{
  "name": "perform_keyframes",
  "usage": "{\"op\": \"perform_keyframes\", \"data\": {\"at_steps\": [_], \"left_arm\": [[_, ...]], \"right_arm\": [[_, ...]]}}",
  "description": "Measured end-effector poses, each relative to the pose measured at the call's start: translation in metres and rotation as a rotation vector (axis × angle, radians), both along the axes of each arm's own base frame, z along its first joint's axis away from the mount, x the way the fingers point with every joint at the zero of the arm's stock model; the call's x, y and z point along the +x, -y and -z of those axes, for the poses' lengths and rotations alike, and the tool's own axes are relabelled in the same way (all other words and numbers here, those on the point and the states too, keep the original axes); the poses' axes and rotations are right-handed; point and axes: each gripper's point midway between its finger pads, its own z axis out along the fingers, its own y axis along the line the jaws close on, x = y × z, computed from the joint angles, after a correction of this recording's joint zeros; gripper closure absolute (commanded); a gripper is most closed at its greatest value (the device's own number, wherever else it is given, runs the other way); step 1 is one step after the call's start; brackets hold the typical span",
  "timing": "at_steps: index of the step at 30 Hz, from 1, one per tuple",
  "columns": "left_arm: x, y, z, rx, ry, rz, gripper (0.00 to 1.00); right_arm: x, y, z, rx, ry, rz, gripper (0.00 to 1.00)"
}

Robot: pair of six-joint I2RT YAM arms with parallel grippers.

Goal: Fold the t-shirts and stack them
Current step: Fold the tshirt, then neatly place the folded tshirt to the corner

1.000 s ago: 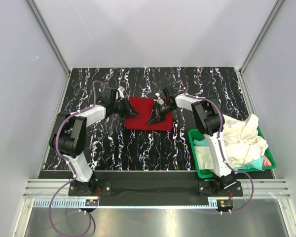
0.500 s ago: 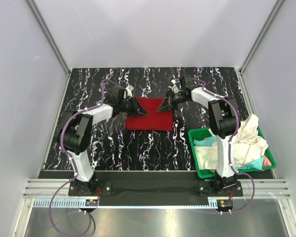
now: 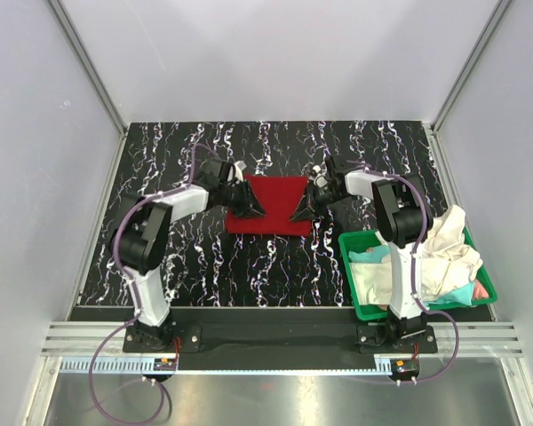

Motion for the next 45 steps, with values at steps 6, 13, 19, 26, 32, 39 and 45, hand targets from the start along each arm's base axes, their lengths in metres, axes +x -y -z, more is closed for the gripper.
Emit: {"op": "perform_keyframes", "data": {"at_steps": [6,13,19,26,32,39,45], "left_arm": [[-0.002,-0.028,-0.075,0.097,0.194,-0.019,0.66],[0.008,-0.080,-0.082,0.231,0.272,-0.059,0.38],[0.022,-0.122,-0.039,0.353,0.206,-0.014,0.07],[0.079,-0.117,-0.013,0.371,0.261,0.121,0.11],[0.110,-0.103,0.001,0.322,0.300,0.161,0.21],[0.120,-0.089,0.013,0.295,0.320,0.167,0.25],[0.122,-0.073,0.015,0.282,0.330,0.181,0.33]], "right_arm": [[0.016,0.010,-0.018,-0.092,0.099,-0.035,0.73],[0.014,0.022,-0.059,-0.173,0.195,-0.060,0.46],[0.001,0.024,-0.097,-0.186,0.274,-0.096,0.42],[-0.039,0.035,-0.123,-0.176,0.305,-0.099,0.42],[-0.071,0.046,-0.123,-0.188,0.284,-0.117,0.42],[-0.084,0.050,-0.130,-0.183,0.298,-0.125,0.43],[-0.083,0.047,-0.133,-0.165,0.305,-0.125,0.43]]}}
